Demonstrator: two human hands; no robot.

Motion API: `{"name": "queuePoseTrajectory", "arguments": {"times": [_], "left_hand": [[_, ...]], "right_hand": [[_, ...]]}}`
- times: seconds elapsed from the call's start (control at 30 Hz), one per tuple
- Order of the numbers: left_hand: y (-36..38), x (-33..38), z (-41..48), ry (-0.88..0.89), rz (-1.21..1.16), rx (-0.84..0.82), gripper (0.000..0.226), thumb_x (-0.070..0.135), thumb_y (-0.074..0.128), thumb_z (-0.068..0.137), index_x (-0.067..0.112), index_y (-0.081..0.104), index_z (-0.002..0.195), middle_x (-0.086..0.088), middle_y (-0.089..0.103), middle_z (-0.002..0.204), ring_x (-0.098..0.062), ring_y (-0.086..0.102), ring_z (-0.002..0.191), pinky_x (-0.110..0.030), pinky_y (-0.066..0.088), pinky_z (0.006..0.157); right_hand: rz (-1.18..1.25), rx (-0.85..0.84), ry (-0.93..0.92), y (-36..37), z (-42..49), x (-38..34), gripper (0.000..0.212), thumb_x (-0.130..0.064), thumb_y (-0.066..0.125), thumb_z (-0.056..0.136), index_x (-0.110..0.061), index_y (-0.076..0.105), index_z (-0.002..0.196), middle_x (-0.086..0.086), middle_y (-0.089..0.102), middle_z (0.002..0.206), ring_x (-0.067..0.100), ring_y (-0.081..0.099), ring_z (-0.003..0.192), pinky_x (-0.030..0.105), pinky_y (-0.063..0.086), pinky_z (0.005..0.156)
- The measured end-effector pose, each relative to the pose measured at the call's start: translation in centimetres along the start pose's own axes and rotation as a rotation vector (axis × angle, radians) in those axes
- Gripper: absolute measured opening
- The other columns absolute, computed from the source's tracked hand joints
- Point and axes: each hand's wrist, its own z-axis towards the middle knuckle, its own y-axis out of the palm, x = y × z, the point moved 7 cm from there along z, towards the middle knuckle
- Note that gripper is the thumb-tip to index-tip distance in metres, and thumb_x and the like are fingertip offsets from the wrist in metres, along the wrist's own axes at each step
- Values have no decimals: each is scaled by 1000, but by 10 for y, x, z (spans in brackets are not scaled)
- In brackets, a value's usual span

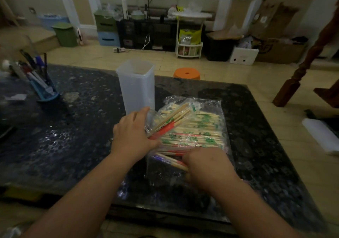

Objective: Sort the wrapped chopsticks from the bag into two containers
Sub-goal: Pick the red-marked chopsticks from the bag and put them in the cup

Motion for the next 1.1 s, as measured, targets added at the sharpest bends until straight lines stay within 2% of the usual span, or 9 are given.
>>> {"name": "queuePoseTrajectory", "arguments": {"times": [0.23, 0.43, 0.5, 0.57, 0.63, 0.77, 0.83, 0.93, 1.1], "left_hand": [[1, -3, 2, -55, 32, -20, 109, 58, 81, 69, 32, 20, 155, -3, 39, 150, -27, 37, 136, -45, 32, 109], [4, -2, 1, -27, 13, -11, 107, 63, 79, 69, 33, 22, 154, -2, 41, 148, -27, 38, 135, -45, 33, 108], [3, -1, 1, -19, 14, -12, 106, 61, 80, 69, 33, 23, 154, -2, 42, 147, -26, 37, 135, -45, 32, 108], [3, 0, 0, -10, 18, -3, 106, 60, 81, 69, 33, 23, 154, -1, 42, 147, -26, 37, 135, -45, 33, 107], [2, 0, -1, -9, 29, 9, 107, 59, 82, 68, 33, 24, 154, -1, 42, 146, -26, 38, 134, -45, 33, 107], [2, 0, -1, -9, 63, 11, 108, 57, 83, 67, 33, 24, 154, -1, 42, 147, -26, 38, 134, -45, 34, 107], [3, 3, -2, 13, 73, 0, 106, 58, 82, 69, 33, 24, 153, 0, 42, 146, -26, 39, 133, -46, 34, 107], [3, 7, -4, 48, 43, -2, 99, 58, 79, 72, 34, 26, 152, 1, 43, 145, -25, 39, 132, -46, 33, 108], [5, 12, -4, 110, 41, -9, 98, 57, 78, 73, 36, 25, 152, 4, 41, 146, -21, 36, 133, -44, 30, 109]], "right_hand": [[-4, 220, -71, -43, -14, 12, 24, -44, 48, 96, -35, 64, 112, -8, 55, 100, 18, 60, 90, 30, 46, 65], [44, 628, -58, -53, -24, 19, 20, -35, 83, 72, -25, 75, 86, 0, 60, 85, 20, 57, 67, 29, 45, 50], [432, 725, 27, -59, -28, 32, 11, -30, 79, 78, -25, 72, 85, 0, 65, 83, 20, 61, 69, 33, 50, 57], [1137, 647, 173, -43, -19, 58, 12, -31, 69, 88, -20, 67, 82, 1, 67, 77, 15, 63, 69, 33, 50, 65], [1399, 656, 168, -38, -16, 66, 17, -25, 70, 90, -11, 68, 81, 6, 66, 74, 10, 62, 68, 27, 48, 69], [839, 1178, 139, -60, -47, 58, 15, -26, 71, 88, -20, 71, 102, -2, 62, 102, -1, 60, 92, 12, 49, 78], [987, 1131, 196, -54, -42, 58, 12, -34, 66, 90, -29, 68, 100, -4, 66, 101, 2, 64, 92, 19, 55, 77], [1525, 845, 371, -35, -26, 58, 7, -25, 72, 86, -23, 75, 92, -3, 74, 84, 8, 70, 79, 23, 57, 70], [1825, 442, 469, -7, -7, 41, 12, -7, 72, 85, -14, 75, 93, 3, 75, 76, 11, 69, 68, 21, 57, 63]]}}
